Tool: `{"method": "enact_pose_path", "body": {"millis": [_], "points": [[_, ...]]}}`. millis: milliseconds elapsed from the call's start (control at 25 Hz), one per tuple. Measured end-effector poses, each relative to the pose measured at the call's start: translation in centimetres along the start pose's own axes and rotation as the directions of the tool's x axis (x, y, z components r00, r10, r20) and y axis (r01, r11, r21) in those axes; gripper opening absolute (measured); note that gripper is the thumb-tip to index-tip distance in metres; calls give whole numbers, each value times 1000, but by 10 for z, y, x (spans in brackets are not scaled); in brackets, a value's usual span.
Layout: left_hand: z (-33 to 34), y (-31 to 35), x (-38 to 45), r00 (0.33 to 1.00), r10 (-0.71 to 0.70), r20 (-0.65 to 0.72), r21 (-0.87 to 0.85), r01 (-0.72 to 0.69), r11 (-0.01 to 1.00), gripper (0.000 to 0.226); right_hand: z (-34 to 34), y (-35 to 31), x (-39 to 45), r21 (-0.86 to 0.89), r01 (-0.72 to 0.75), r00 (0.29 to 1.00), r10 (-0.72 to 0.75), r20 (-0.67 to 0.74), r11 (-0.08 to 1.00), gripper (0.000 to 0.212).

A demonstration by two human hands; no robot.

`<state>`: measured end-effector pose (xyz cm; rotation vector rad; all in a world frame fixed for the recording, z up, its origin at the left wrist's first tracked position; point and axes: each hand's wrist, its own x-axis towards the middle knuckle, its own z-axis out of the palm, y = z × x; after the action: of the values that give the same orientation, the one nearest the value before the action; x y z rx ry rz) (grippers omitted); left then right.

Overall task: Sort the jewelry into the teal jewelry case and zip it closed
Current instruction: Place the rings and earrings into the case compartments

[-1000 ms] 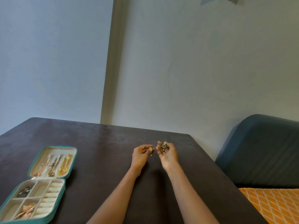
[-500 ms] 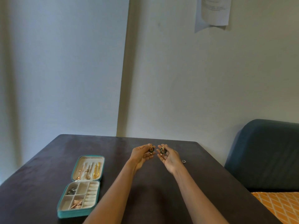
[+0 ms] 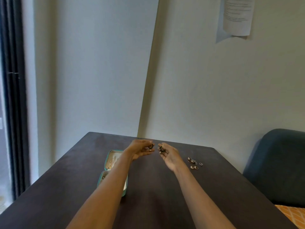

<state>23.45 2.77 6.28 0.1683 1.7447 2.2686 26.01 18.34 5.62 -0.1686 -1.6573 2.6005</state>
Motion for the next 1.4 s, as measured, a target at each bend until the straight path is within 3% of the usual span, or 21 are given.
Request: {"method": "enact_pose_path", "body": {"millis": [120,240,400,560,640,800,1120,1280,1400], "points": [[-36,4,-17,990,20,-139,270,18,963,23,31,18,-9,-147,30,1000,-29,5,989,25],[-65,3,-32,958,55,-281,559,117,821,13,62,47,-16,-298,33,999,-29,19,954,20],[-93,-7,-54,928,47,-370,678,235,697,17,88,93,-26,-396,33,999,-36,1,918,12],[-109,-24,-59,925,53,-375,738,264,621,16,92,119,-29,-447,20,1000,-22,0,894,13],[-112,-32,-61,915,96,-393,806,292,516,14,89,125,-30,-487,27,1000,-26,8,873,11],[-109,-37,-65,939,155,-308,908,241,343,16,88,124,-34,-554,41,999,-24,38,832,14],[-118,-32,-64,974,66,-214,934,185,305,12,86,123,-31,-544,24,999,6,54,839,17],[-113,-32,-68,980,145,-132,989,120,92,17,86,122,-31,-584,55,997,-14,74,810,17],[-114,-35,-70,960,254,-116,992,100,75,19,87,120,-32,-631,90,994,-31,104,770,19]]}}
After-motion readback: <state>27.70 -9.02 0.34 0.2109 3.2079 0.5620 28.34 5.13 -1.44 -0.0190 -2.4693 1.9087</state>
